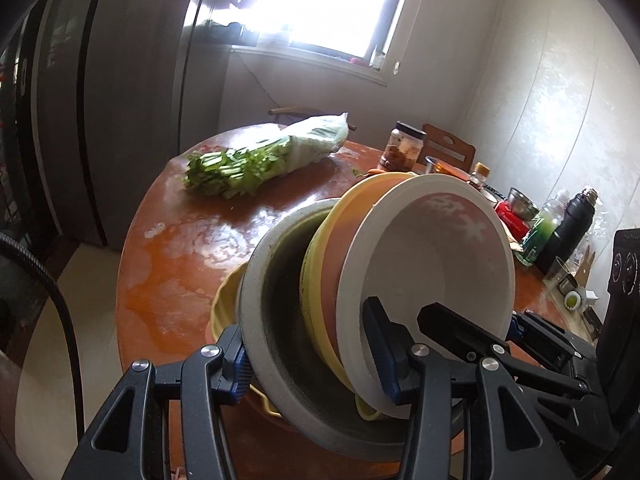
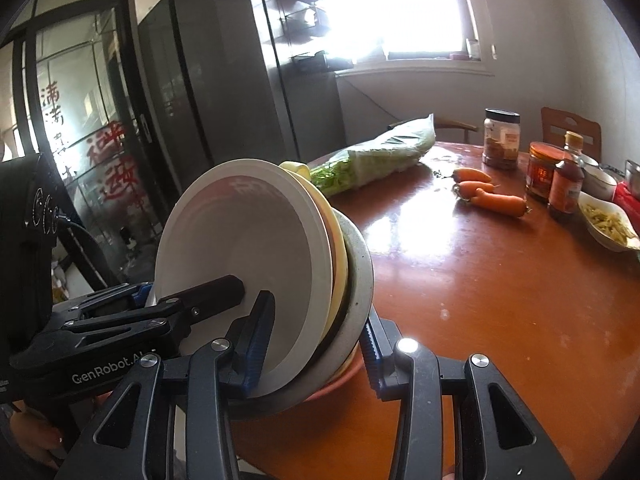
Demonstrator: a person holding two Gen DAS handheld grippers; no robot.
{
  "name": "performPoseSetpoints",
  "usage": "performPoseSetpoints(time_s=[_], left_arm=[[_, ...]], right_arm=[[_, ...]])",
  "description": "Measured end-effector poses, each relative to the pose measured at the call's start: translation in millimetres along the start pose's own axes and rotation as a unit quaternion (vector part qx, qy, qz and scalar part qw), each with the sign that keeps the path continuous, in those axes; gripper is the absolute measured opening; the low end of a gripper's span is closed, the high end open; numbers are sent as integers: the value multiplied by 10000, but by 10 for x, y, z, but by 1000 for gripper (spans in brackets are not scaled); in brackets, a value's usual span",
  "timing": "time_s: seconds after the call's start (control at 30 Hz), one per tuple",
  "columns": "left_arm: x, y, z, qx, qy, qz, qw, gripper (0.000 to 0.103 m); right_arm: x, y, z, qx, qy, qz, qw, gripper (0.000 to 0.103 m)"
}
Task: Organize plates and bowls
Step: 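Lift the nested bowls and carry them over the plate stack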
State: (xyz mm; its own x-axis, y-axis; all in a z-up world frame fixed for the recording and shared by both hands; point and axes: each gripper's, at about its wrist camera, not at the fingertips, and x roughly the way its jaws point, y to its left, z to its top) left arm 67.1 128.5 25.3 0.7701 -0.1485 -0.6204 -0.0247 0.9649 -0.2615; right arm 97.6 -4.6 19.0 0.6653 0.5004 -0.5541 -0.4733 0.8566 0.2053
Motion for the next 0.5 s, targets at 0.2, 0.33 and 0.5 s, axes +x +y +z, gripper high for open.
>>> performPoseSetpoints(time_s=[0.2,0.33,0.5], left_arm=[[110,79,-32,-22,100,84,9999,49],[150,121,-59,-41,137,122,9998,49],[193,121,-76,10,152,206,9997,49]], right_arm=[[157,-1,-61,55,149,75,9998,43],[224,10,-81,77,217,109,9997,43],[294,-15,-112,163,299,177,9993,43]])
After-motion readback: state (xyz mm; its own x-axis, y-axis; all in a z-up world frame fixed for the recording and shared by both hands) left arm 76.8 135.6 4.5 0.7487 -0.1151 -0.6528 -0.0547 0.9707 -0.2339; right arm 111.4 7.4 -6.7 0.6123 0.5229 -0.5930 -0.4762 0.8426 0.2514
